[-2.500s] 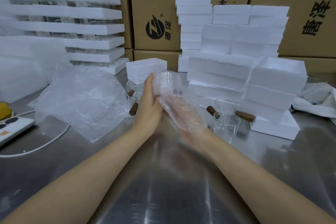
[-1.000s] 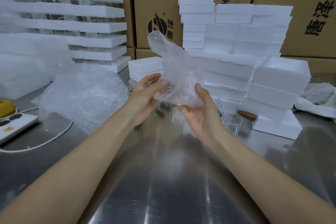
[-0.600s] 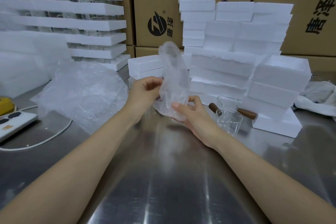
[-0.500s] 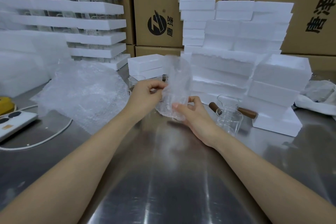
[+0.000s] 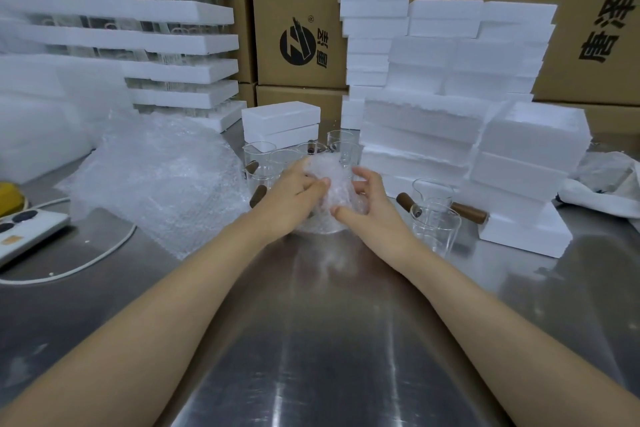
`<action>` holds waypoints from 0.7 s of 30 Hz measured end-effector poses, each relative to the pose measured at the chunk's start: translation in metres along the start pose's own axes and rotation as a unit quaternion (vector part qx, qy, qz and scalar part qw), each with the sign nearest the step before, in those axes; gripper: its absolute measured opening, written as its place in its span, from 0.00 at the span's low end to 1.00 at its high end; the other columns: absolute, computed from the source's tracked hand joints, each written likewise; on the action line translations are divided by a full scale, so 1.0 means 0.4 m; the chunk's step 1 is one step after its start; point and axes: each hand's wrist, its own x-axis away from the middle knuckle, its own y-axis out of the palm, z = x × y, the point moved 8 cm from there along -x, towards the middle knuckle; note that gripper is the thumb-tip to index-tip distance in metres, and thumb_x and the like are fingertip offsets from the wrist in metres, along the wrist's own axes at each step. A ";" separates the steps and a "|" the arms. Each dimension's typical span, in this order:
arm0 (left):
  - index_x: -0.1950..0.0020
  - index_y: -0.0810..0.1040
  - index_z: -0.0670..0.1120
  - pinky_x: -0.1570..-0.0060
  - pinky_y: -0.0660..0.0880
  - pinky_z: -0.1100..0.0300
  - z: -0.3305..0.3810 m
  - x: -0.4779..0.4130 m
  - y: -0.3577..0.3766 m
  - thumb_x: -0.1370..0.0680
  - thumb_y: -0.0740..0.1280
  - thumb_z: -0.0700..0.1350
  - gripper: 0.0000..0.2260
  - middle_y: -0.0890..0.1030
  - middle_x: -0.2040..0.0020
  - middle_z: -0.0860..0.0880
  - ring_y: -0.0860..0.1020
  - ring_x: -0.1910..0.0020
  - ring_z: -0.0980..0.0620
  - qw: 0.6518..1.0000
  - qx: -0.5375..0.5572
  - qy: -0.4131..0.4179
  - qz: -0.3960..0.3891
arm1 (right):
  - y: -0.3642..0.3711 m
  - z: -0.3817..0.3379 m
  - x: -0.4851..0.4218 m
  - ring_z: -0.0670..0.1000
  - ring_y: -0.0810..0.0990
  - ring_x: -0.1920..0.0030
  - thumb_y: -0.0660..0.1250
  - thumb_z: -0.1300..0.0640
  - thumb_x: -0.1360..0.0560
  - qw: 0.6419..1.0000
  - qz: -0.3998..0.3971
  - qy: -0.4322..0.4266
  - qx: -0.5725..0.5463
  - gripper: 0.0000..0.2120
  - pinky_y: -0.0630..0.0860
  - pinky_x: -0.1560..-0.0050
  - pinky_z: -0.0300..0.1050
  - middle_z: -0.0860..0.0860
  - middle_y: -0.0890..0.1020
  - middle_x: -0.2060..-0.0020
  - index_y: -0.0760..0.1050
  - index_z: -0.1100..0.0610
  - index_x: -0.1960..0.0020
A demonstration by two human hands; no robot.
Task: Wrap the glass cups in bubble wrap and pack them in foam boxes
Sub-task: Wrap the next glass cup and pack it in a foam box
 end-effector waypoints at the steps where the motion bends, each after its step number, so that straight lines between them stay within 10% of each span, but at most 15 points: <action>1: 0.72 0.68 0.47 0.74 0.63 0.72 -0.008 0.000 0.005 0.18 0.59 0.43 0.21 0.68 0.65 0.53 0.70 0.75 0.64 1.000 0.013 -0.023 -0.006 | 0.004 -0.010 0.002 0.30 0.73 0.49 0.69 0.60 0.26 1.000 -0.007 -0.023 0.004 0.28 0.68 0.56 0.22 0.38 0.72 0.46 0.60 0.41 0.35; 6: 0.54 0.71 0.46 0.70 0.67 0.69 -0.018 -0.007 0.006 0.22 0.64 0.42 0.02 0.70 0.49 0.47 0.71 0.63 0.57 0.994 0.040 -0.096 0.020 | 0.010 -0.025 0.003 0.38 0.70 0.43 0.68 0.64 0.27 0.997 -0.047 -0.057 0.030 0.26 0.69 0.50 0.27 0.36 0.69 0.45 0.62 0.36 0.44; 12: 0.46 0.63 0.48 0.51 0.68 0.65 0.038 0.001 -0.003 0.29 0.68 0.35 0.19 0.65 0.46 0.50 0.69 0.45 0.55 0.996 -0.025 0.038 0.072 | 0.021 -0.003 0.006 0.51 0.70 0.59 0.66 0.66 0.28 0.995 -0.089 -0.035 0.012 0.20 0.69 0.60 0.46 0.47 0.69 0.52 0.63 0.44 0.49; 17: 0.59 0.76 0.45 0.48 0.72 0.51 0.091 0.011 0.035 0.26 0.64 0.35 0.06 0.75 0.56 0.49 0.75 0.53 0.49 0.982 -0.137 0.126 0.010 | -0.001 0.004 -0.003 0.40 0.66 0.68 0.61 0.57 0.20 0.998 -0.044 0.007 -0.046 0.10 0.61 0.63 0.38 0.42 0.68 0.69 0.67 0.53 0.60; 21: 0.54 0.80 0.45 0.29 0.58 0.49 0.093 0.013 0.045 0.21 0.53 0.46 0.16 0.79 0.61 0.50 0.75 0.56 0.50 0.944 -0.302 0.133 -0.022 | -0.004 -0.007 -0.001 0.36 0.71 0.59 0.61 0.60 0.21 0.999 0.011 -0.014 -0.028 0.02 0.67 0.58 0.27 0.44 0.73 0.58 0.68 0.55 0.49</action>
